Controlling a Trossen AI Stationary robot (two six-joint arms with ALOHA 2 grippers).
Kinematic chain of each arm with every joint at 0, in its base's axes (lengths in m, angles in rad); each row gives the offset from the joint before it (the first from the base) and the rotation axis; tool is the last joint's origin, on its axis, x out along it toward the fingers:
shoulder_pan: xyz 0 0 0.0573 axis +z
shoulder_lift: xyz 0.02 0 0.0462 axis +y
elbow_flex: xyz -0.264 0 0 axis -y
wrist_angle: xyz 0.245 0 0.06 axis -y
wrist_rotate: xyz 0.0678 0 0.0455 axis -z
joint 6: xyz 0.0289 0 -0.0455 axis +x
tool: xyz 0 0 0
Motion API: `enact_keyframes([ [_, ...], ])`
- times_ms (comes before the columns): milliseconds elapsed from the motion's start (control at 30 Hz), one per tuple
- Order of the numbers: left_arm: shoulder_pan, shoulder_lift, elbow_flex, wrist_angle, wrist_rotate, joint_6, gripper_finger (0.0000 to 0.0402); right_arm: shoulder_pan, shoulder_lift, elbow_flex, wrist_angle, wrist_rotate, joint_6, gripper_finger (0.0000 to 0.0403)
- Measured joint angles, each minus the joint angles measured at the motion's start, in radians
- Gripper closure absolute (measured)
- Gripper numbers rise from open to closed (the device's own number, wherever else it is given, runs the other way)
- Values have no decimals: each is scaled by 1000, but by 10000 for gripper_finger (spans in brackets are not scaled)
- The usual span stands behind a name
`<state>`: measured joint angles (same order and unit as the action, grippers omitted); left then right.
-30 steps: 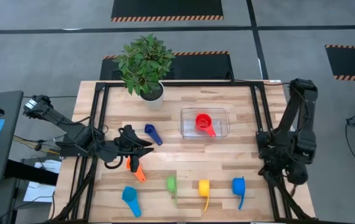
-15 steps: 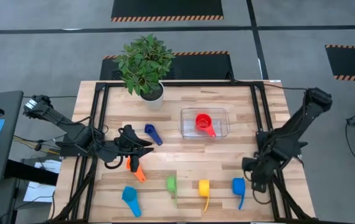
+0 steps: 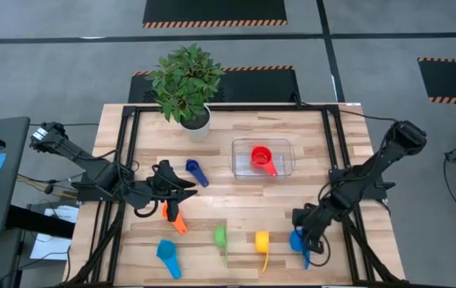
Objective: Nest measuring cups in basket
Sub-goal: Stack the blue measuring cup on top of the red measuring cup in the transparent bin
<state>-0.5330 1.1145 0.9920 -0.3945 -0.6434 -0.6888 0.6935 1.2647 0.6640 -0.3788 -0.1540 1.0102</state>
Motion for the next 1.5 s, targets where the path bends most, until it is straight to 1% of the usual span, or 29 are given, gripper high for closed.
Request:
enact_keyframes([
  [100,0,0,0,-14,0,0,299,-35,-37,1,34,42,-25,381],
  [167,0,0,0,-14,0,0,299,-45,-64,1,7,50,-24,379],
  [400,0,0,0,-20,0,0,299,-11,-143,1,-29,48,42,383],
  [533,0,0,0,-20,0,7,299,-15,-143,1,-23,76,46,381],
  [667,0,0,0,-19,0,15,299,-38,-117,1,11,127,-31,366],
  [767,0,0,0,-19,0,15,299,-79,-113,1,11,130,-57,358],
  [867,0,0,0,-19,0,15,299,-125,-113,1,17,131,-46,357],
  [1000,0,0,0,-19,0,15,299,-139,-102,1,29,131,-128,351],
  [1167,0,0,0,-19,3,14,299,-131,-21,1,52,88,-162,316],
  [1400,0,0,0,-18,7,14,299,-142,87,0,82,73,-154,235],
  [1500,0,0,0,-24,8,14,299,-140,129,1,141,73,-154,207],
])
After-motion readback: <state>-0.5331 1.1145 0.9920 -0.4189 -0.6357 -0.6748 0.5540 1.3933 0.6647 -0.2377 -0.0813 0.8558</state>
